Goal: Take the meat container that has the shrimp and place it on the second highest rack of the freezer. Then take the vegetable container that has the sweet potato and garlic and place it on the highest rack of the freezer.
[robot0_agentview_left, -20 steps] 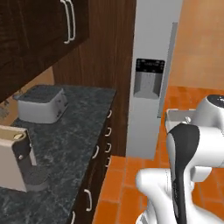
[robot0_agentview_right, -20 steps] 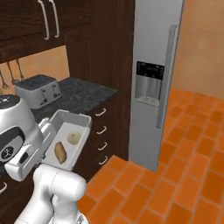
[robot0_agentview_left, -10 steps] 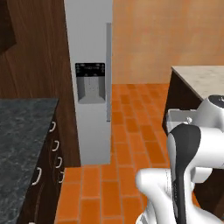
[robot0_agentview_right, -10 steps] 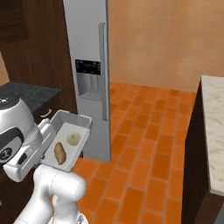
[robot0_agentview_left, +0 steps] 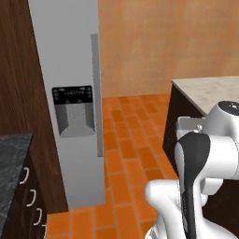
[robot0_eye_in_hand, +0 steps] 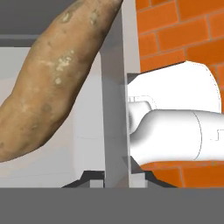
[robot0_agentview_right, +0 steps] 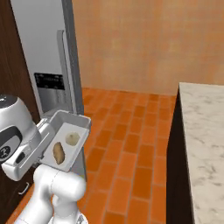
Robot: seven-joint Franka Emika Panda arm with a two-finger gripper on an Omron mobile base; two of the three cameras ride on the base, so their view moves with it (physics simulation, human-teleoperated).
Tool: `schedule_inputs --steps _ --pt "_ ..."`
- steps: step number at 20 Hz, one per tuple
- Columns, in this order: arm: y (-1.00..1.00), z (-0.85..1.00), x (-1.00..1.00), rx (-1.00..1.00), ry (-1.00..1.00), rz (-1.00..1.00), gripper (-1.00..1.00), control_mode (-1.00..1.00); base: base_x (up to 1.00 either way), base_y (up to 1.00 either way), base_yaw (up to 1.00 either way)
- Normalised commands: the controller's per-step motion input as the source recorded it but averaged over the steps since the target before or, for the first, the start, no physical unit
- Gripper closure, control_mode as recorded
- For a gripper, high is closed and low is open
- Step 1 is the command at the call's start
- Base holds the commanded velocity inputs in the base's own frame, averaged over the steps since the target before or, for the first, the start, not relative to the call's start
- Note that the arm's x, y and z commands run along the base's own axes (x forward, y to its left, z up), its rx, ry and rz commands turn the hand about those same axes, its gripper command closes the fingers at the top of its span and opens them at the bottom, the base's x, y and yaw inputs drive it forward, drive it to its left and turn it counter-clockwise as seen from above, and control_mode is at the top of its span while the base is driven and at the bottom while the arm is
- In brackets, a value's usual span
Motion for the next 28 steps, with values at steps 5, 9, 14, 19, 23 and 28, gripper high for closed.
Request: schedule_inputs --steps 5,9,14,19,23,28 --pt "0.0 0.0 0.0 0.0 0.0 0.0 1.0 1.0 0.8 -0.48 -0.1" --pt "0.0 0.0 0.0 0.0 0.0 0.0 1.0 1.0 0.83 -0.48 -0.01" --pt "0.0 0.0 0.0 0.0 0.0 0.0 1.0 1.0 0.91 -0.35 0.01" --pt "0.0 0.0 0.0 0.0 0.0 0.0 1.0 1.0 0.98 -0.45 0.14" --pt "0.0 0.0 0.0 0.0 0.0 0.0 1.0 1.0 1.0 -0.49 0.21" --pt "0.0 0.0 0.0 0.0 0.0 0.0 1.0 1.0 0.93 -0.36 0.31"
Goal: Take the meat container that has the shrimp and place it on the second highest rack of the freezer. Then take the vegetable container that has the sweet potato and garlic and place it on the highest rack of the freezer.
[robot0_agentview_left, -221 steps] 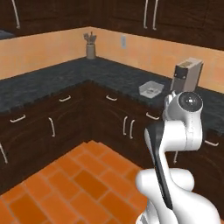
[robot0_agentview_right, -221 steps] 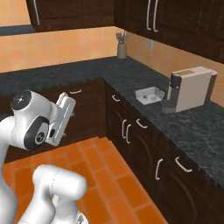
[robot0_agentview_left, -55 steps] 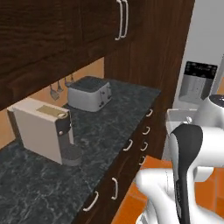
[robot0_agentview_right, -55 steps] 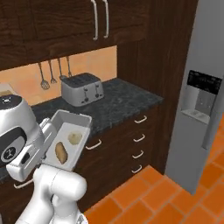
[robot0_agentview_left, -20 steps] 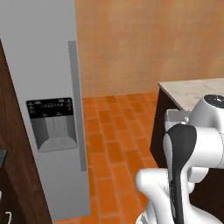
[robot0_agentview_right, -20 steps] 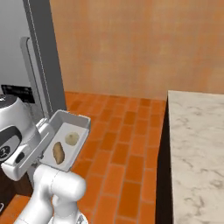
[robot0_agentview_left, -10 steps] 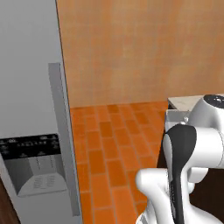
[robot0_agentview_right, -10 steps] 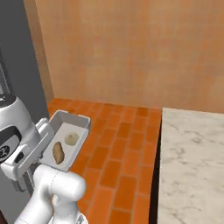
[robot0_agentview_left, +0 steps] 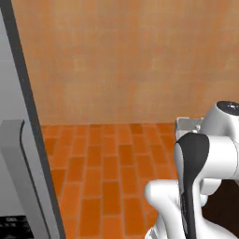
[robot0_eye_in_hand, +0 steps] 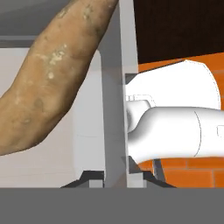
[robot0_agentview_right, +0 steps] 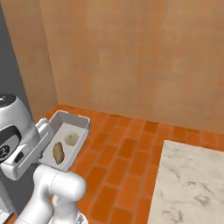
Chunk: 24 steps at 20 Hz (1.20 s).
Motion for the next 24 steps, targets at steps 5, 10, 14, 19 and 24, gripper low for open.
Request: schedule_inputs --steps 5,10,14,19,24 --pt "0.0 0.0 0.0 0.0 0.0 0.0 1.0 1.0 0.9 -0.3 0.4" --pt "0.0 0.0 0.0 0.0 0.0 0.0 1.0 1.0 0.62 -0.22 0.44" --pt "0.0 0.0 0.0 0.0 0.0 0.0 1.0 1.0 0.38 -0.11 0.45" --pt "0.0 0.0 0.0 0.0 0.0 0.0 1.0 1.0 0.27 0.0 0.59" --pt "0.0 0.0 0.0 0.0 0.0 0.0 1.0 1.0 0.16 -0.01 0.63"
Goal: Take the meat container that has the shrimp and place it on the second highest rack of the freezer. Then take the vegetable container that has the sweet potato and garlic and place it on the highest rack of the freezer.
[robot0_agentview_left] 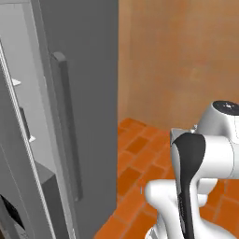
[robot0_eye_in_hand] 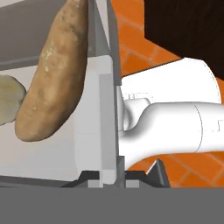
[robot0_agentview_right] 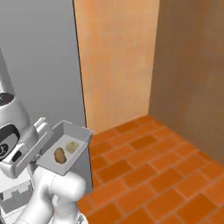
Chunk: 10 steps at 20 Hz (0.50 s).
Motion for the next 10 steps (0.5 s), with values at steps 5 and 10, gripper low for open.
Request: schedule_inputs --steps 5,10 --pt "0.0 0.0 0.0 0.0 0.0 0.0 1.0 1.0 0.13 -0.17 0.6" --pt "0.0 0.0 0.0 0.0 0.0 0.0 1.0 1.0 0.13 -0.18 0.61"
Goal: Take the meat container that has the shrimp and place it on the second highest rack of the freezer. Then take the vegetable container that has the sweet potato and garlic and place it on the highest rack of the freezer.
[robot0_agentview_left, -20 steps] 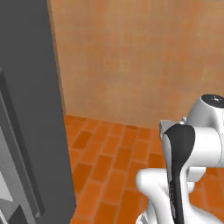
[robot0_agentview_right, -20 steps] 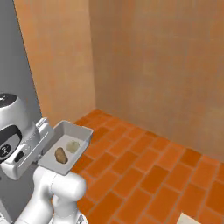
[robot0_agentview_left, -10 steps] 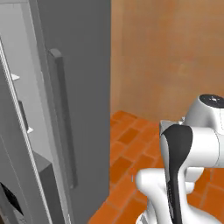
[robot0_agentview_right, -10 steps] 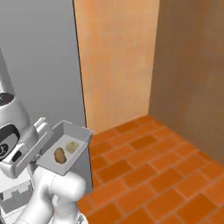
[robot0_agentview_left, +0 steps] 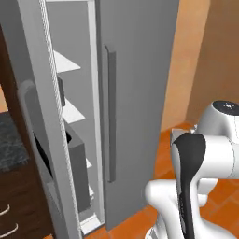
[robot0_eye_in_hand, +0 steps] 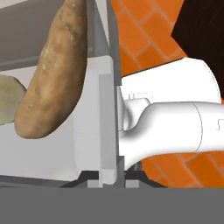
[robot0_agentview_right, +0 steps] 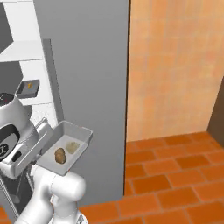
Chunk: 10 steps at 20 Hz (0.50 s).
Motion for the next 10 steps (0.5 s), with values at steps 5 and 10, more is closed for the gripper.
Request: schedule_inputs --steps 5,10 --pt "0.0 0.0 0.0 0.0 0.0 0.0 1.0 1.0 0.18 -0.19 0.61" --pt "0.0 0.0 0.0 0.0 0.0 0.0 1.0 1.0 0.24 -0.25 0.59"
